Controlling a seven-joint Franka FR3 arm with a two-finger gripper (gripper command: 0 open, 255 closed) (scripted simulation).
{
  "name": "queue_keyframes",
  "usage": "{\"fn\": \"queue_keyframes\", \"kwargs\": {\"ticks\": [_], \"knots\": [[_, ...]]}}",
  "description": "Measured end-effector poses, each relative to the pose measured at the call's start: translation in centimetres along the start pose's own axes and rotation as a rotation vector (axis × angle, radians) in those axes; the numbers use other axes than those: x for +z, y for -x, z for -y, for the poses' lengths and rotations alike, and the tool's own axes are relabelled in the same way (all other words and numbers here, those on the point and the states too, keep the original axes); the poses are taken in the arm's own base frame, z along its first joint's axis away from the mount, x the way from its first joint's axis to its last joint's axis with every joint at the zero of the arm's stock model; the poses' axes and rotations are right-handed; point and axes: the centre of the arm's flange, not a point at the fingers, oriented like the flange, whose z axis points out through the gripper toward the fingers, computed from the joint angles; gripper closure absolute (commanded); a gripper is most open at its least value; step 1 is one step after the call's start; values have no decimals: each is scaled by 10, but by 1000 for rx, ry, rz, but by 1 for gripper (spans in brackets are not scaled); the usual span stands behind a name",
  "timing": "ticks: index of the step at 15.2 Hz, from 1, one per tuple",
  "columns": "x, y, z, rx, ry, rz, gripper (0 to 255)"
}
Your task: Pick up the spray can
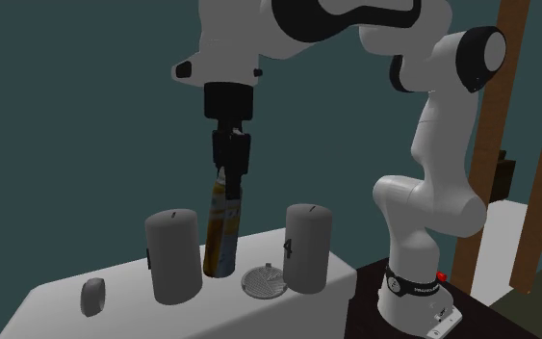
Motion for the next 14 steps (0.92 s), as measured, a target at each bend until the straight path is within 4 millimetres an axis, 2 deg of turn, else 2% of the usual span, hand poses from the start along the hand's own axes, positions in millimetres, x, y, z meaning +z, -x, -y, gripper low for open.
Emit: {"fn": "queue_keyframes", "kwargs": {"ticks": [4, 14], "knots": [[-9, -2, 0, 0, 0, 3, 255], [-61, -4, 0, 0, 0, 3, 255]]}}
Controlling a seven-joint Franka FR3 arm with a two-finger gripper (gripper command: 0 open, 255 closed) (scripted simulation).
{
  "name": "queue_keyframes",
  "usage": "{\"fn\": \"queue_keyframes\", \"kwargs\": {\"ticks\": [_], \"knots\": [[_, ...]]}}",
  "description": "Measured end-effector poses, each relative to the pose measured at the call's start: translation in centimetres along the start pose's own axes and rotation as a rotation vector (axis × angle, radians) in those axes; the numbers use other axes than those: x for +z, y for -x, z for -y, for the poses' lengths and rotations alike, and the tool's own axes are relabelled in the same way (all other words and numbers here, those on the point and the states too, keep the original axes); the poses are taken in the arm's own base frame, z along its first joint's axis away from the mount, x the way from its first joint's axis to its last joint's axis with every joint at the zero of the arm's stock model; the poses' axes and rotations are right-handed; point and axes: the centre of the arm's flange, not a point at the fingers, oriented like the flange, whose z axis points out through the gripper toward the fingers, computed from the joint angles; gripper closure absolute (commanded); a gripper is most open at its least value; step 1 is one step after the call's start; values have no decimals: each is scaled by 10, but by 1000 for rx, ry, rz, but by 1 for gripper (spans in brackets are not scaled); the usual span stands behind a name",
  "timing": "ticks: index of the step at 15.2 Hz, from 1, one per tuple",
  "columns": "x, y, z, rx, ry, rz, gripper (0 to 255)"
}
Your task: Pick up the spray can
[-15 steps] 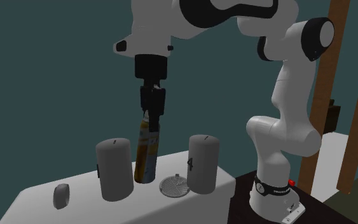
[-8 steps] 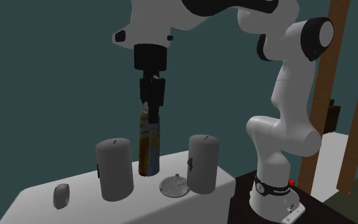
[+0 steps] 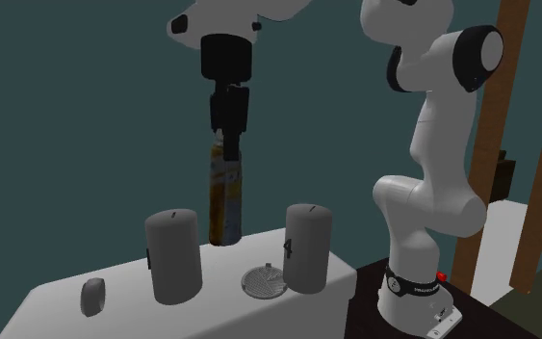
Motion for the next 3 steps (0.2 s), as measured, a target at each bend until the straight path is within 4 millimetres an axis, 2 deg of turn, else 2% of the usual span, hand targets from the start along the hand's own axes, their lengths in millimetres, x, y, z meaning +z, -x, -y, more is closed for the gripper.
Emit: {"fn": "queue_keyframes", "kwargs": {"ticks": [3], "knots": [[-14, 1, 0, 0, 0, 0, 255]]}}
